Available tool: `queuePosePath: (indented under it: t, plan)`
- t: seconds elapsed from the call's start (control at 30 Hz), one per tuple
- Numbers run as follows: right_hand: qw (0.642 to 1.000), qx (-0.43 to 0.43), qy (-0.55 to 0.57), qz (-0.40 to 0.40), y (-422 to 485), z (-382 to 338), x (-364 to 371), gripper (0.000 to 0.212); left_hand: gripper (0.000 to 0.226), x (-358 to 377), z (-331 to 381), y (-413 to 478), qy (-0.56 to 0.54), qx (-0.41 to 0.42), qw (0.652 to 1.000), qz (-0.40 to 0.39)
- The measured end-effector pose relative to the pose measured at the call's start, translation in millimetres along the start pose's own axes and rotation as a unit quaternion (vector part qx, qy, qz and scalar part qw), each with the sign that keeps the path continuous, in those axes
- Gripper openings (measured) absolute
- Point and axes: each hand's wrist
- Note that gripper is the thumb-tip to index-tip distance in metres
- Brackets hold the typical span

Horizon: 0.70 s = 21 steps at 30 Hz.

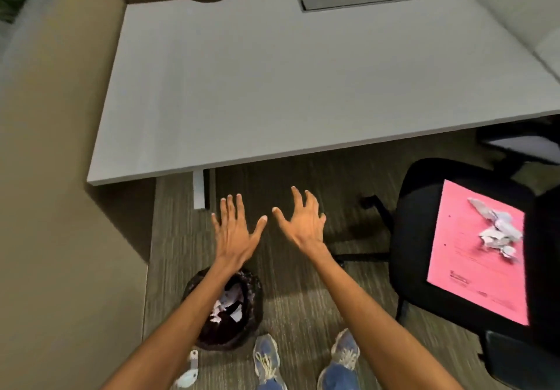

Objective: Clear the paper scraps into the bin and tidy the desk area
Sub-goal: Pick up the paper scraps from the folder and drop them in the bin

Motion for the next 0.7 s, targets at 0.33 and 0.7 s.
queuePosePath:
  t: [0.33,0.7]
  plan:
    - [0.987,0.116,0.057,0.094,58.2,149.8,-171.5,0.079,0.093,47.2,179.2,73.1,0.0,0.15,0.988,-0.039]
    - [0.944,0.296,0.067,0.127,96.5,348.9,-273.6,0.079,0.081,126.5,377.8,121.1,-0.008,0.285,0.947,-0.149]
Point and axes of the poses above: each hand's wrist, its own y-axis towards the middle knuckle, its own x-axis out of the palm, z = x × y, and after that the axes turned 13 degrees about x, right-handed
